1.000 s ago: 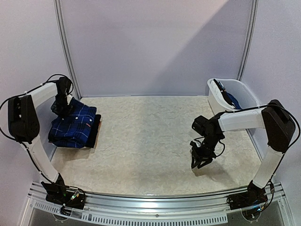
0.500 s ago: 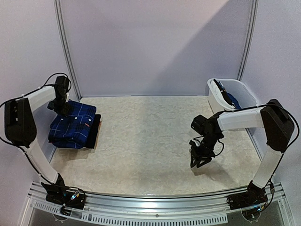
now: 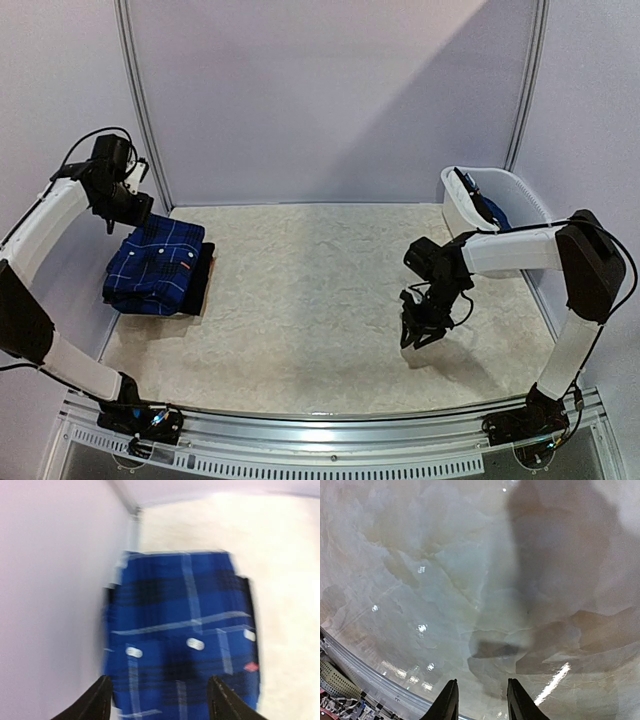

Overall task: Fold and stack the mixed laundry pile
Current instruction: Reset both arms

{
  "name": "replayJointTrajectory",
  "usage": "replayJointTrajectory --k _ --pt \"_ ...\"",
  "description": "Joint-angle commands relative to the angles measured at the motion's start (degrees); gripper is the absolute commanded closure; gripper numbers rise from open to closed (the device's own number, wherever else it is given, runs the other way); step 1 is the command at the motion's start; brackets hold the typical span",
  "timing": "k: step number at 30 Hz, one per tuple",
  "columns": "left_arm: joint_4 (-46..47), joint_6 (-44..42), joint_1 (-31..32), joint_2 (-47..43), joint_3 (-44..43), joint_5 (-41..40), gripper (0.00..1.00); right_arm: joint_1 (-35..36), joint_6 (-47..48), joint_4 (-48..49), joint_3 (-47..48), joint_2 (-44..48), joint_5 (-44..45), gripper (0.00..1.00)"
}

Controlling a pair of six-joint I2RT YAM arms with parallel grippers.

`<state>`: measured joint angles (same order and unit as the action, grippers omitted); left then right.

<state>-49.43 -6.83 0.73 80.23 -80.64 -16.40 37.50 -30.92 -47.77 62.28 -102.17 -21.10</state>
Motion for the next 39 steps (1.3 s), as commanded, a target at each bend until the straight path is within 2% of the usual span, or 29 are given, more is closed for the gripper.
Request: replayJointTrajectory --k 1,4,11,14,22,25,29,34,39 --pt "-6.6 2.2 4.0 -2.3 5.9 15.3 0.39 0.4 -2.3 1.7 -0.1 1.7 1.8 0.66" --pt "-6.9 2.0 5.1 -2.5 9.7 18.4 0.47 0.6 -3.7 3.3 -1.7 2.8 1.8 0.66" --pt "-8.1 2.3 5.7 2.9 13.4 18.1 0.54 1.5 -5.3 4.5 -3.2 3.2 1.8 0.66" --pt "-8.9 2.3 5.8 5.7 13.3 13.1 0.58 1.6 -5.8 4.5 -2.8 3.2 1.9 0.66" --pt "-11.2 1.4 5.8 12.2 10.0 -3.9 0.60 1.9 -6.1 3.5 -2.7 4.4 3.0 0.66" --pt "-11.8 1.5 5.9 13.4 8.5 -6.6 0.60 1.8 -6.2 2.8 -2.9 5.4 3.4 0.66" --pt "-11.8 2.4 6.2 11.1 7.0 -4.1 0.56 1.8 -6.1 0.9 -0.8 6.6 4.0 0.66" --pt "-12.3 4.3 6.2 5.6 4.8 2.8 0.40 1.8 -5.5 -3.1 5.9 7.3 5.3 0.66" --pt "-13.8 7.2 6.2 -0.3 2.9 6.0 0.28 1.8 -4.2 -8.1 15.6 6.8 7.6 0.65"
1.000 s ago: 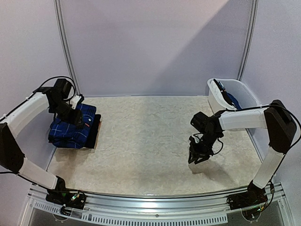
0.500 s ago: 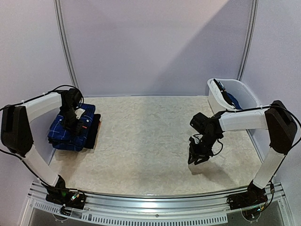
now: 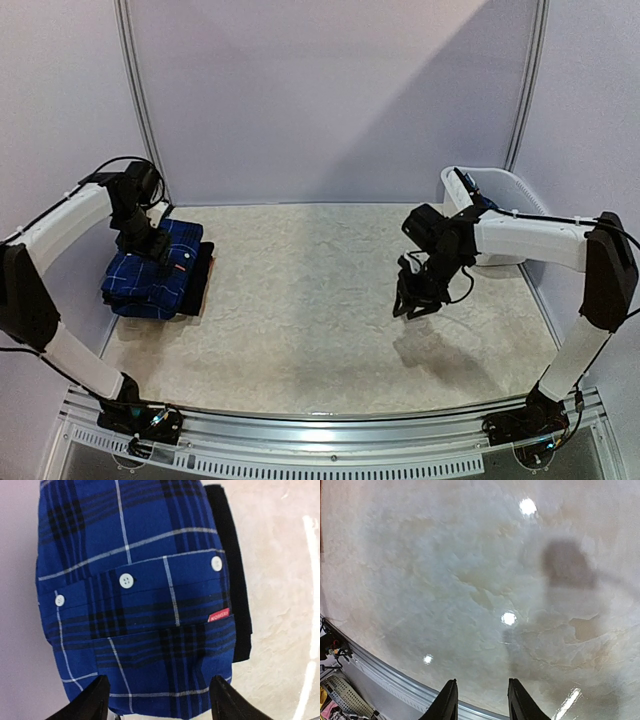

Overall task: Fold and stack the mixed laundry pile
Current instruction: Reset both arms

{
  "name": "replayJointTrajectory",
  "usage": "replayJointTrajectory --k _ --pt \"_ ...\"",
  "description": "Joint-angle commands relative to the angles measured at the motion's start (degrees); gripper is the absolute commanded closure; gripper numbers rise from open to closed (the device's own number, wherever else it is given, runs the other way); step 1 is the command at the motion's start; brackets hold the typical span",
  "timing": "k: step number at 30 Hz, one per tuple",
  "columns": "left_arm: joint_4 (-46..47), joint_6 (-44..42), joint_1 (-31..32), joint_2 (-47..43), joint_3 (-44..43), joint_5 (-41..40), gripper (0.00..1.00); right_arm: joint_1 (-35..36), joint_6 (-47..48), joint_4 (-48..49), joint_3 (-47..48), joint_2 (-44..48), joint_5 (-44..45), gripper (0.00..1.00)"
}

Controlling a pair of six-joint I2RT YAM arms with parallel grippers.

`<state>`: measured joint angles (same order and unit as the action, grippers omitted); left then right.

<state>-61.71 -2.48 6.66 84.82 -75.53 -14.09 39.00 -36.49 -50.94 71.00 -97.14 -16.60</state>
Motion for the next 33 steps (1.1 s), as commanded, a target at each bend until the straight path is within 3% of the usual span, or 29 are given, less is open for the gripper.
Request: replayJointTrajectory --k 1,3,13,17,19,21,25,33 --pt "-1.4 4.0 0.3 -6.2 -2.3 4.0 0.16 0.2 1.7 -5.9 8.7 1.6 3.7 0.65" --pt "-0.9 5.4 0.3 -9.2 -2.4 4.3 0.01 0.2 2.3 -7.6 12.1 1.6 4.9 0.65" --pt "9.1 16.5 0.0 -25.8 6.1 0.2 0.00 -1.9 4.6 -12.6 23.8 2.6 11.4 0.60" --pt "11.8 19.5 -0.4 -31.1 9.6 5.2 0.00 -2.5 5.1 -13.5 26.9 3.5 14.1 0.54" --pt "11.4 21.5 -0.4 -32.6 9.9 7.2 0.00 -3.1 5.3 -13.2 27.6 4.2 14.9 0.49" --pt "11.5 23.6 -0.3 -34.3 10.9 10.3 0.00 -4.1 5.1 -11.9 27.5 5.6 15.6 0.37" --pt "11.9 26.5 0.0 -37.8 13.8 16.9 0.00 -5.7 3.4 -4.5 24.5 10.8 16.2 0.03" --pt "9.7 27.1 0.5 -44.5 17.4 22.7 0.00 -5.7 2.2 20.5 6.0 31.0 17.2 0.01"
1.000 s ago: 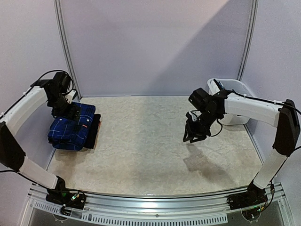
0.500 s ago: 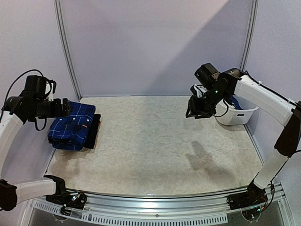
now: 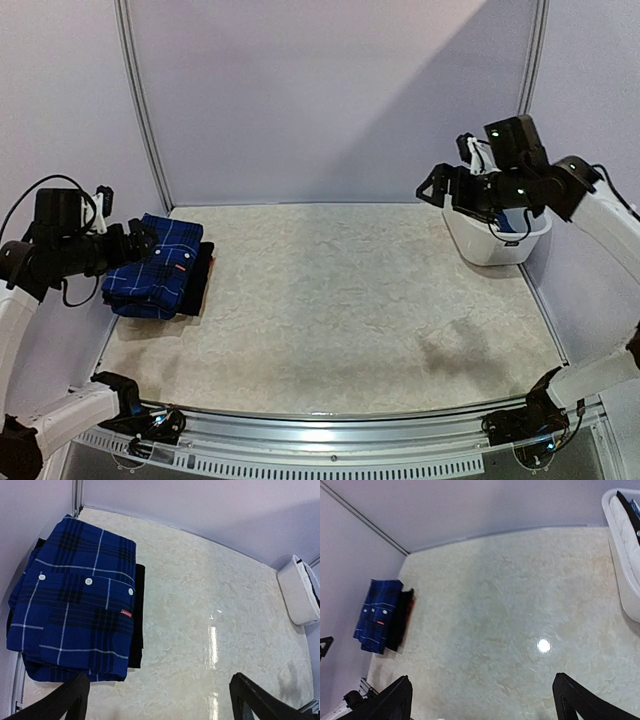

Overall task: Fold and stack the mixed laundry pile
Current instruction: Reset both arms

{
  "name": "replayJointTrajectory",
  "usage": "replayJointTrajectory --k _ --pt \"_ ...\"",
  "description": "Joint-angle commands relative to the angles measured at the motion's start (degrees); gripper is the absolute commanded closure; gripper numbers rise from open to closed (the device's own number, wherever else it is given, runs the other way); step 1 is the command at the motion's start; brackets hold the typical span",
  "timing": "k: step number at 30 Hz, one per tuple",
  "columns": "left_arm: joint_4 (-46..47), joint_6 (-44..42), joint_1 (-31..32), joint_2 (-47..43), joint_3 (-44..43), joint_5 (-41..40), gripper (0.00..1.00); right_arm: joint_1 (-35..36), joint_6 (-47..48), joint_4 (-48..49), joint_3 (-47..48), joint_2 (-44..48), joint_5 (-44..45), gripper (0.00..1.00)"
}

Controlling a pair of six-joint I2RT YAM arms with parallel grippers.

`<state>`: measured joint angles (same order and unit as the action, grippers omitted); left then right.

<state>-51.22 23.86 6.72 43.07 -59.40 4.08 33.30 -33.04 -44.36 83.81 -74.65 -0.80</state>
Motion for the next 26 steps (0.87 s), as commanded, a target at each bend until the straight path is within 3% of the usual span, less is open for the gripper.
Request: replayJointTrajectory --k 1,14,26 --pt "-1.1 0.2 0.5 -3.6 1.6 4.5 0.00 0.0 -2.4 14.8 -8.1 10.1 3.1 0.01" --pt "-1.9 -1.4 0.5 -8.2 2.9 5.1 0.00 0.0 -10.1 11.9 -19.5 25.9 9.3 0.01" --pt "-0.6 -1.0 0.5 -7.2 3.1 6.3 0.00 -0.1 -8.2 12.2 -20.3 28.8 8.7 0.01"
